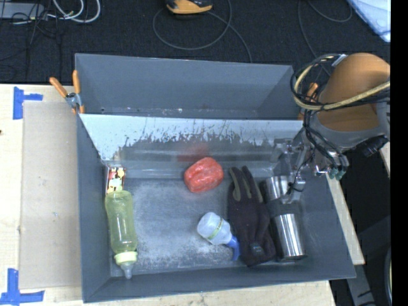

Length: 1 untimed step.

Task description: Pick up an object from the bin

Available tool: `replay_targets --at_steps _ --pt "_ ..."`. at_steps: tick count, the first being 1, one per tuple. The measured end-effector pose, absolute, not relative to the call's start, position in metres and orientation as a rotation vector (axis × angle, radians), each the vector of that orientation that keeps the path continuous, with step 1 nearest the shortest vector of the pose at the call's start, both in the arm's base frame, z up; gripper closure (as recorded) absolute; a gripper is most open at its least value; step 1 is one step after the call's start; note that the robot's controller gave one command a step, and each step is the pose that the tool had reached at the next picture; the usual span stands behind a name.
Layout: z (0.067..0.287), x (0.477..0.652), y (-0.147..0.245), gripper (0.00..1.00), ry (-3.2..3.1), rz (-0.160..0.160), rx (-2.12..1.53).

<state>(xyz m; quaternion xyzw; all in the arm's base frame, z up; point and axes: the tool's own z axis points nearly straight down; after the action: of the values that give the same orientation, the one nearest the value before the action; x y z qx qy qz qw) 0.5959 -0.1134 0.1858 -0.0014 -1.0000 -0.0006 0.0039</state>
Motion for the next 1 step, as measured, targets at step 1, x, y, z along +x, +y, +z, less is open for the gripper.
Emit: replay_targets --at_steps 1 --pt "0.1908 0.5974 -0.1129 0.00 -3.141 0.000 -0.001"
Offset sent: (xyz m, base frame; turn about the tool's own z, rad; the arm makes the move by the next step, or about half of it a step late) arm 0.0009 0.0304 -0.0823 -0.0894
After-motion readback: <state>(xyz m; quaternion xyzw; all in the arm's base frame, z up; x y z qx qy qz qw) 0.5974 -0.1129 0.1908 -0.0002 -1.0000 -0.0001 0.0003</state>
